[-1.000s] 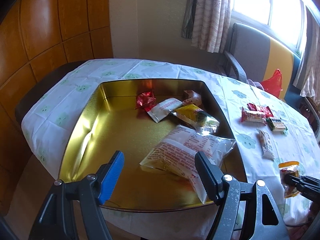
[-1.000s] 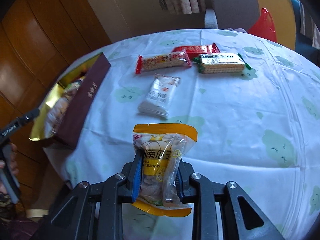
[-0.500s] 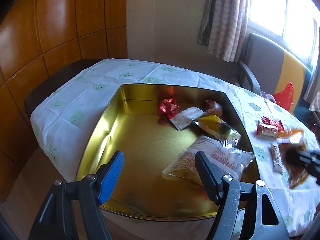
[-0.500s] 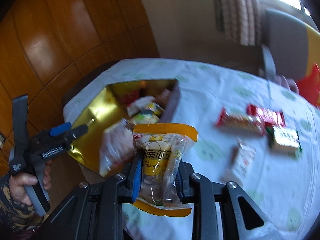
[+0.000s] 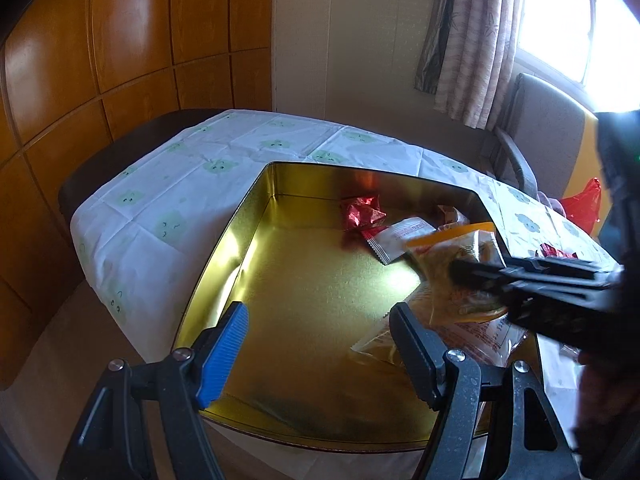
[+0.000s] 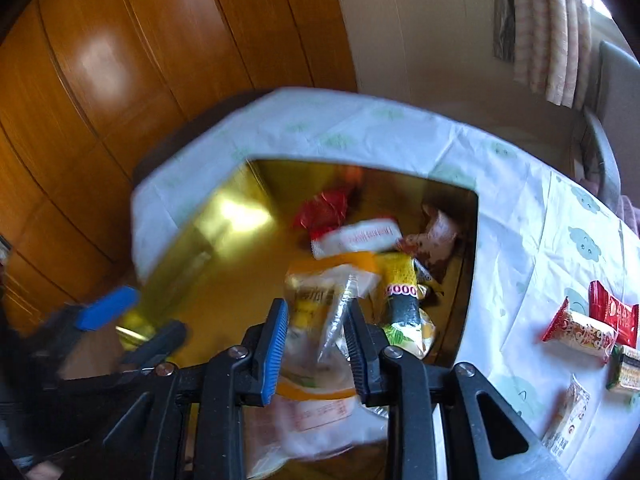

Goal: Organize snacks
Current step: 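Carry the orange-topped clear bag into the gold tin and open the right gripper, then withdraw the right gripper from the tin back toward the snack pile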

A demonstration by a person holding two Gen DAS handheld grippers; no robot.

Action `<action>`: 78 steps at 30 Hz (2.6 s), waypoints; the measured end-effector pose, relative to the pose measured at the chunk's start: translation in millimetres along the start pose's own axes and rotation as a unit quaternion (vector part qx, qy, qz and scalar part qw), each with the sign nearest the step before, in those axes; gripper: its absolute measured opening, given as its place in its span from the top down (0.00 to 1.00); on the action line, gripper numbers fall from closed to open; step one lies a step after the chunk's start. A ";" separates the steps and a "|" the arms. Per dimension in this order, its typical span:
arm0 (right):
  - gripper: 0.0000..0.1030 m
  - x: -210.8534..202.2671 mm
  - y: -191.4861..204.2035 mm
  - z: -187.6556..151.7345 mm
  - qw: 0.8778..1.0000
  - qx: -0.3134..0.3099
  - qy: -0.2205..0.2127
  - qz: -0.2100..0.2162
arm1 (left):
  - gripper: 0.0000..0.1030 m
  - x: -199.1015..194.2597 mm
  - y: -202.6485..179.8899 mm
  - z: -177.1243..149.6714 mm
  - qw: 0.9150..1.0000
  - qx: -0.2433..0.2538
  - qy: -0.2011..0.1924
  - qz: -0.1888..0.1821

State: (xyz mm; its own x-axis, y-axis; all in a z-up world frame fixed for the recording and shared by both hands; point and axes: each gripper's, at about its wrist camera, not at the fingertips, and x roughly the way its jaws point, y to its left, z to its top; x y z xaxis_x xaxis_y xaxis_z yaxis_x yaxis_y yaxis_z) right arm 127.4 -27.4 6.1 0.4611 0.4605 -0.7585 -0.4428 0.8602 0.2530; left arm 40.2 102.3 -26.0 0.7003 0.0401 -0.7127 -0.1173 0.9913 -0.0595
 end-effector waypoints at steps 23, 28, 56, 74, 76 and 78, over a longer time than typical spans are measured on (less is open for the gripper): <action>0.82 -18.2 6.9 -48.6 0.999 -0.024 -0.010 -0.030 | 0.28 -0.6 -3.2 -1.5 1.000 0.002 0.001 -0.002; 0.85 1.0 14.5 -49.1 0.999 -0.036 0.004 -0.028 | 0.28 -0.5 -2.5 -1.4 1.000 0.002 0.001 -0.002; 0.76 -58.9 10.6 -71.4 0.996 0.001 -0.062 -0.063 | 0.28 -19.5 -21.0 -2.0 0.999 0.029 -0.020 -0.023; 0.72 -125.6 -92.0 -159.5 0.968 0.139 -0.069 -0.196 | 0.28 -31.3 -66.6 -8.6 0.992 0.099 -0.020 -0.069; 0.71 -132.0 -109.9 -177.1 0.960 0.164 -0.058 -0.218 | 0.28 -33.9 -77.4 -8.0 0.990 0.112 -0.021 -0.082; 0.71 -139.8 -127.5 -195.4 0.950 0.190 -0.051 -0.241 | 0.28 -37.9 -92.0 -7.6 0.986 0.129 -0.023 -0.098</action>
State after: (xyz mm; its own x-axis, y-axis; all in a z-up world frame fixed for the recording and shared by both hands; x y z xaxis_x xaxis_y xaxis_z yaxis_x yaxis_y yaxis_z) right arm -30.9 -244.3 -37.4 0.6200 -0.0058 -0.7846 0.1407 0.9846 0.1039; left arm 19.1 8.6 1.1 0.7235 -0.1564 -0.6723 0.2030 0.9791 -0.0093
